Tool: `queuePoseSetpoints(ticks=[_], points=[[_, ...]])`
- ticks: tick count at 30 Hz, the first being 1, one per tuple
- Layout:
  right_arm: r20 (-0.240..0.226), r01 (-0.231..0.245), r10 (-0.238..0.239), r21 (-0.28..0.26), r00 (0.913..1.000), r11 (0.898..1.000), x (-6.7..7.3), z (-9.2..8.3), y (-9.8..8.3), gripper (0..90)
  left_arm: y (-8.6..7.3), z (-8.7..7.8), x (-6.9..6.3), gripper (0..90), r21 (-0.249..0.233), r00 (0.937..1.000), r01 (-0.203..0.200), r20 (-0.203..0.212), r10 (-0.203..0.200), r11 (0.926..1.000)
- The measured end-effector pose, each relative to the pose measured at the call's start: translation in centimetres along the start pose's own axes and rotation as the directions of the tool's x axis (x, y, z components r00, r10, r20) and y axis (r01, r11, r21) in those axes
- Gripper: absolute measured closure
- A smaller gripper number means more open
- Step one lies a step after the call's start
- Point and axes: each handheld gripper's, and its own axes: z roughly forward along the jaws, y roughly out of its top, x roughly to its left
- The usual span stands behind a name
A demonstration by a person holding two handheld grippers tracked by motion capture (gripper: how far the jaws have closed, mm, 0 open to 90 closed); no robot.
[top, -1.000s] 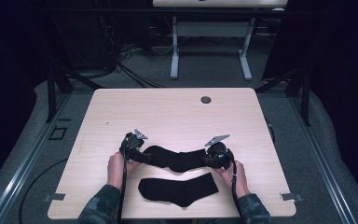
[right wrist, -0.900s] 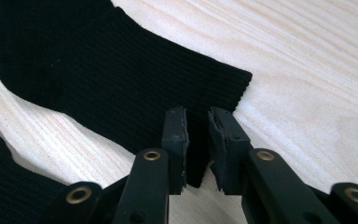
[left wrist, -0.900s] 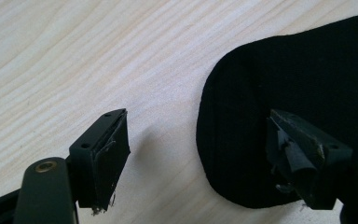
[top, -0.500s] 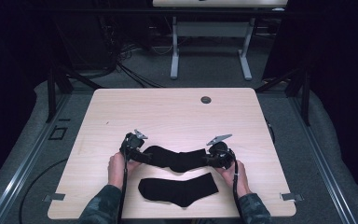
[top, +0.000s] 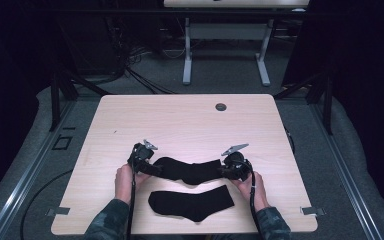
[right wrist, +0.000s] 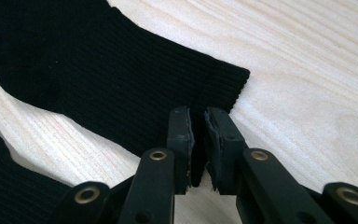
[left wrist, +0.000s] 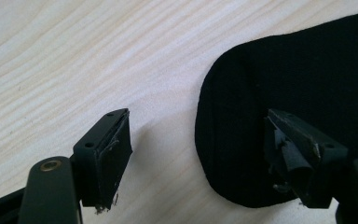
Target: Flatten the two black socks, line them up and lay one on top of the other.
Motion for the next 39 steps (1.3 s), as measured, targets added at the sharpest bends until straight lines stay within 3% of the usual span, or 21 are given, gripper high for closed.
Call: queuePoseSetpoints(ticks=[10, 19, 32, 37, 39], points=[[0.0, 0.007, -0.007, 0.012, 1.0, 1.0, 0.1, -0.1, 0.0, 80.3, -0.7, -0.5, -0.1, 23.9, 0.01, 0.9999, 0.01, 0.012, -0.01, 0.9999], [-0.006, 0.036, -0.036, 0.023, 0.9993, 0.999, 0.2, -0.5, -0.5, 79.8, -1.8, -1.2, -1.2, 24.5, -0.002, 1.0, 0.009, 0.002, -0.009, 1.0], [-0.022, 0.057, -0.056, 0.016, 0.9982, 0.998, 0.3, -0.9, -1.1, 76.4, -2.9, -2.0, -2.0, 24.3, 0.001, 0.9998, 0.007, 0.018, -0.007, 1.0], [-0.036, 0.052, -0.051, 0.023, 0.9981, 0.998, 0.2, -1.1, -1.4, 71.1, -3.1, -2.2, -2.5, 23.9, 0.0, 0.9998, -0.016, 0.007, 0.016, 0.9999], [-0.044, 0.038, -0.037, 0.018, 0.9984, 0.999, 0.1, -1.1, -1.4, 64.1, -3.1, -2.3, -2.5, 17.8, -0.014, 1.0, -0.008, 0.005, 0.008, 0.9999]])
